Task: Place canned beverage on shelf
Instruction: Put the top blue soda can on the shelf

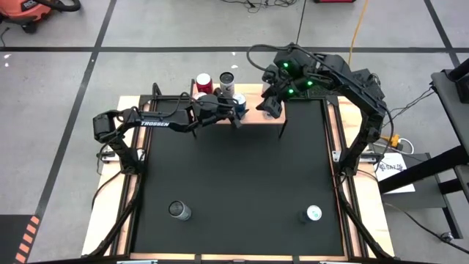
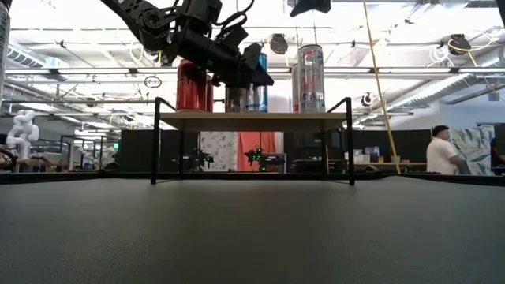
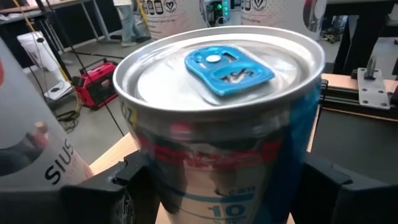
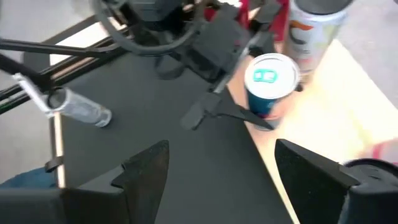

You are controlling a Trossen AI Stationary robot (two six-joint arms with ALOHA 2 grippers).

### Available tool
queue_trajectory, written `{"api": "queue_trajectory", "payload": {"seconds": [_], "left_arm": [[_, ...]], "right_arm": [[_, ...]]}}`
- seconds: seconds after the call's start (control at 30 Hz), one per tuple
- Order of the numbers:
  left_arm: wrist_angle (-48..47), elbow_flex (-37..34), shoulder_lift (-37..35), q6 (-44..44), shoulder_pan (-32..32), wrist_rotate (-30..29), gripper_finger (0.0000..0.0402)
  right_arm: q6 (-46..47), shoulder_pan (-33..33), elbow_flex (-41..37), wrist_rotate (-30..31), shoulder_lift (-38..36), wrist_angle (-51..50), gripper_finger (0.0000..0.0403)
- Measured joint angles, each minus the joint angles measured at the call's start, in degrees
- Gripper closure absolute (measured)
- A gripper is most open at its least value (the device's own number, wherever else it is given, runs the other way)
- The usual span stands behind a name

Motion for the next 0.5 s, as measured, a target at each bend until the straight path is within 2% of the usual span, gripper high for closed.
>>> {"api": "queue_trajectory", "payload": {"seconds": [0.5], "left_arm": [[0.58,0.00,0.00,2.50,-0.17,1.58,0.0130]], "right_arm": [[0.11,-0.02,0.00,0.81,0.00,-0.04,0.0129]]}}
